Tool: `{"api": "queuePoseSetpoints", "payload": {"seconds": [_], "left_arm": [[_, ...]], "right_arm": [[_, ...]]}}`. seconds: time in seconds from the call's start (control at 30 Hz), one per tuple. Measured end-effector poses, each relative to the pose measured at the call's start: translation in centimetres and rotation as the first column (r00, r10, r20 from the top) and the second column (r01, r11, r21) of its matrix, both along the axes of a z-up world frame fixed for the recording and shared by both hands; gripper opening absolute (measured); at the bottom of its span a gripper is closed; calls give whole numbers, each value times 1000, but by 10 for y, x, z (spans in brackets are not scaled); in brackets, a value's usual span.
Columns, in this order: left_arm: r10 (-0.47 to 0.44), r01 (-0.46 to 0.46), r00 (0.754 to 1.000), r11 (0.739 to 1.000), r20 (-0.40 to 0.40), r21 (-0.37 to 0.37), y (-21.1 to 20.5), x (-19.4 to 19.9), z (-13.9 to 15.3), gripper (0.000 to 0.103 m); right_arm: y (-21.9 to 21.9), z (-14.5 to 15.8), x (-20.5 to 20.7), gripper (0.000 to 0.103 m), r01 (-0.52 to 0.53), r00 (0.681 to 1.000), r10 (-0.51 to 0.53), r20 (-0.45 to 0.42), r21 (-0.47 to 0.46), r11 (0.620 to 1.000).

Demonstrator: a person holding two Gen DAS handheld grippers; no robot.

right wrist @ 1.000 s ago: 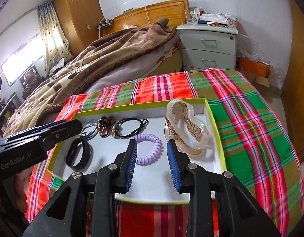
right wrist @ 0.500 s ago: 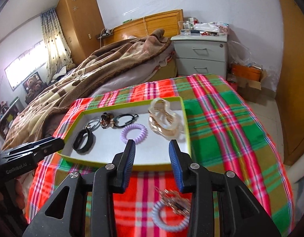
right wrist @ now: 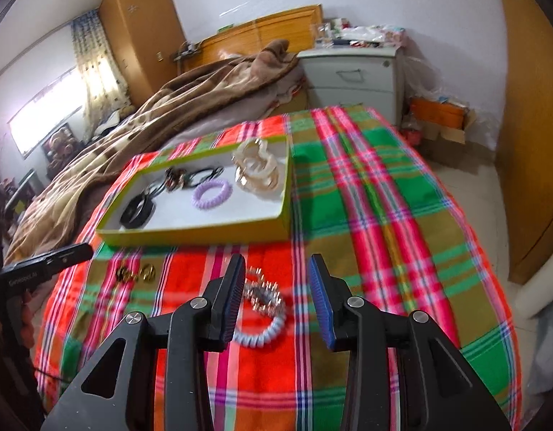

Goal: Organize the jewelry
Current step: 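Grasp the gold chain earring with the right tool while the left tool approaches the black-gold clip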

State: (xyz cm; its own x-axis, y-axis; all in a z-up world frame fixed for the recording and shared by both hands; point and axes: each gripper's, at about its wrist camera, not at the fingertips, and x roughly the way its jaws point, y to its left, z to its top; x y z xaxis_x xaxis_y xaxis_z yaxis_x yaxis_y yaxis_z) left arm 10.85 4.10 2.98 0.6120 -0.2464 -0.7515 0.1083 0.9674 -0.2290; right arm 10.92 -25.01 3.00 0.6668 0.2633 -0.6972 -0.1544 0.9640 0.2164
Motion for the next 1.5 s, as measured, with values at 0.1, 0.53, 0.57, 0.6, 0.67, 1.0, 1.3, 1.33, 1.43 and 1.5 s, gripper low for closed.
{"api": "queuePoseSetpoints", "payload": {"seconds": [0.1,0.53,0.57,0.6,0.67,1.0,1.3,1.33,1.43,1.5], "left_arm": [[-3,3,1000,1000,-16,2,-1,-4,-6,41],[15,-14,998,1000,-60,8,3,-2,-18,41],[14,-14,998,1000,-62,6,2,-2,-19,41],[14,-14,998,1000,-64,5,2,-2,-20,41],[14,-13,998,1000,-68,5,2,-1,-21,41],[20,-20,997,1000,-81,3,5,-2,-24,41],[27,-27,997,1000,-74,-2,9,-5,-22,41],[27,-27,997,1000,-75,-3,9,-5,-23,41],[24,-24,996,1000,-81,-3,9,-4,-25,41],[17,-18,996,1000,-83,-3,7,-4,-25,41]], "right_arm": [[7,-7,1,38,-58,998,58,-11,-4,998],[34,-26,25,47,-180,983,173,-69,-116,977],[35,-28,27,47,-190,980,180,-82,-128,973],[35,-30,27,47,-197,978,186,-91,-137,971],[37,-33,29,47,-215,974,199,-110,-151,965],[37,-33,27,36,-209,974,194,-117,-131,969],[35,-25,20,28,-189,980,180,-83,-116,975],[34,-25,20,28,-188,980,180,-80,-111,976],[31,-21,18,18,-179,983,174,-63,-86,980],[28,-17,18,18,-163,986,160,-49,-56,985]]}}
